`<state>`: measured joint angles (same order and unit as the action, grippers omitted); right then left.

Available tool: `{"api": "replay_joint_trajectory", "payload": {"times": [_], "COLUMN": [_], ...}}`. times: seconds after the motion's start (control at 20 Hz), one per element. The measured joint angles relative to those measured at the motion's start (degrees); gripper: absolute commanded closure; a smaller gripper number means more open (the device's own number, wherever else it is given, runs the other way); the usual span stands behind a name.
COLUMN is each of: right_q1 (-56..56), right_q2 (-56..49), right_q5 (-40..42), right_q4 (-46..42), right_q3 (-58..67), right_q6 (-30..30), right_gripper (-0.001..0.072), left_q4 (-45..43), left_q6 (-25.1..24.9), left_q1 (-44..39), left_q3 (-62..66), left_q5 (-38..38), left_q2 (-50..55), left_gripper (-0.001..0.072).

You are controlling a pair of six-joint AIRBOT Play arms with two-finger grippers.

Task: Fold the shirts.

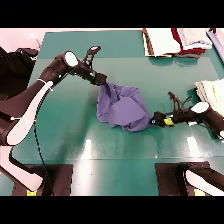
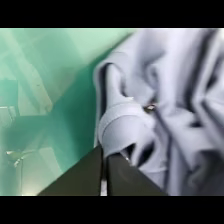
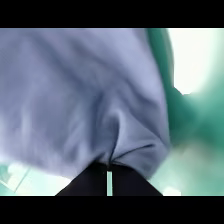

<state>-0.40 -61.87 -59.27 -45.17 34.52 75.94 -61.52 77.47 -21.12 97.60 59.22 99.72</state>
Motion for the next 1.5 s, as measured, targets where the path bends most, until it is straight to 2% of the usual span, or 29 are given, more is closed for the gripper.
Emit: {"api": "replay_joint_trajectory", "payload": {"times": [0.35, 0.75, 1.0, 1.5], "right_q1": [-4.5, -14.2, -13.0, -0.3], "right_q2": [11.9, 20.2, 18.5, 6.5], "right_q5": [-4.2, -12.9, -15.9, -19.1], "right_q4": [-8.9, -12.7, -13.1, -13.5], "right_q3": [19.6, 42.9, 54.2, 67.0], "right_q6": [-1.1, -1.0, -1.0, 0.2], "right_gripper": [0.0698, 0.0698, 0.0698, 0.0698], "left_q4": [-0.1, -10.4, -12.2, -12.8], "left_q6": [0.2, 0.3, 0.2, 0.4], "left_q1": [4.8, 6.5, 6.6, 6.7], "left_q3": [15.4, 20.0, 19.1, 11.3], "left_q5": [6.7, 4.2, 6.9, 9.4], "left_q2": [-3.2, -29.3, -41.5, -44.8], "left_gripper": [0.0685, 0.0684, 0.0684, 0.0684]}}
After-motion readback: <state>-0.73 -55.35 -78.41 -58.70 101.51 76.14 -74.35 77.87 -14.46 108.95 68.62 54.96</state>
